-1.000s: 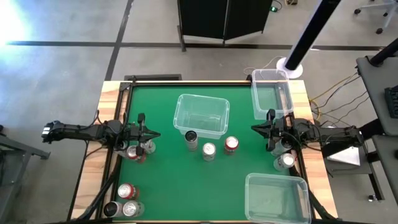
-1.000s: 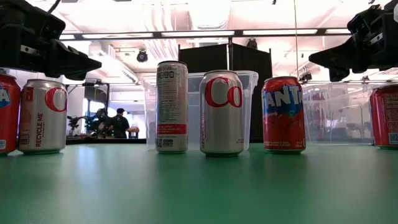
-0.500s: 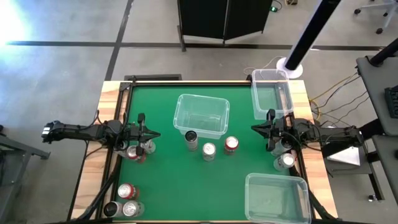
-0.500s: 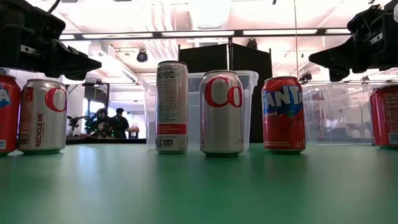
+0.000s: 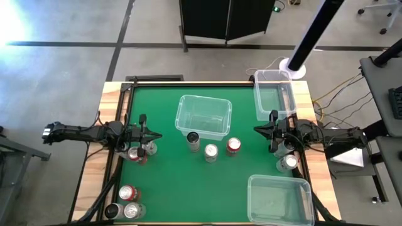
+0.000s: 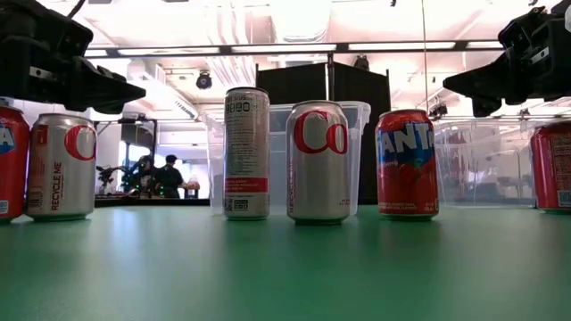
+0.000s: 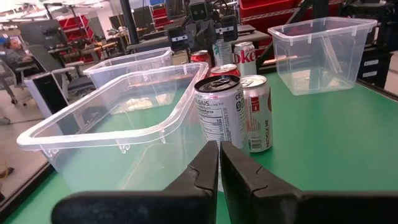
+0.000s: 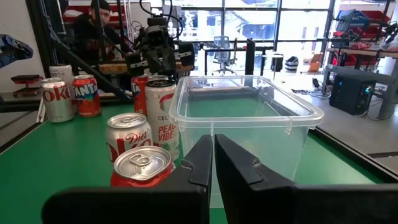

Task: Sort soda cans
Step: Adjust the transparent bin in the center

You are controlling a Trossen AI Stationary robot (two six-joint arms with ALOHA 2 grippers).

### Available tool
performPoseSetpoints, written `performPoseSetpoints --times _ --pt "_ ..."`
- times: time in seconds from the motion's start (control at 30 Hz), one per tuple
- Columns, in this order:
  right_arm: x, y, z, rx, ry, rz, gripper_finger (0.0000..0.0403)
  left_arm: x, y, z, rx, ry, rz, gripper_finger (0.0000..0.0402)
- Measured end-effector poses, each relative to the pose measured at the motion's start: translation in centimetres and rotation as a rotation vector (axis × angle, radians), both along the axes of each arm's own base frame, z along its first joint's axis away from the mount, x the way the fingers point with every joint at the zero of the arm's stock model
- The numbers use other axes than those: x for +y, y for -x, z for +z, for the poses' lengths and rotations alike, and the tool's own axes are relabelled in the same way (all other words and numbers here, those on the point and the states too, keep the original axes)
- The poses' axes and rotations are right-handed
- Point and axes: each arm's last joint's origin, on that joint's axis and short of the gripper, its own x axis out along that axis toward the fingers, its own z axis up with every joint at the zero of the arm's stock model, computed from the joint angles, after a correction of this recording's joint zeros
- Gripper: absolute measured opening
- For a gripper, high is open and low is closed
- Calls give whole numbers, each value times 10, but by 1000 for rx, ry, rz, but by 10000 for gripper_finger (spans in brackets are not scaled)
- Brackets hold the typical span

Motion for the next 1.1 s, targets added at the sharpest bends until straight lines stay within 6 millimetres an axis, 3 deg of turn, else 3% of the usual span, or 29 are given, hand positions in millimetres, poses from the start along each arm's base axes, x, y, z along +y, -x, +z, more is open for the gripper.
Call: performPoseSetpoints --times 0.2,0.33,0.53,0.73,1.1 --pt "0 0 0 0 0 0 13 0 0 3 -36 46 -3 0" --pt "0 0 0 0 0 -1 13 -1 0 23 -243 393 -33 0" --pt "0 0 0 0 0 0 13 1 8 48 -525 553 -65 0" --pt "0 0 0 0 0 -1 13 2 14 60 -659 556 -97 0" --pt "0 0 0 0 0 0 13 2 14 60 -662 520 -88 0"
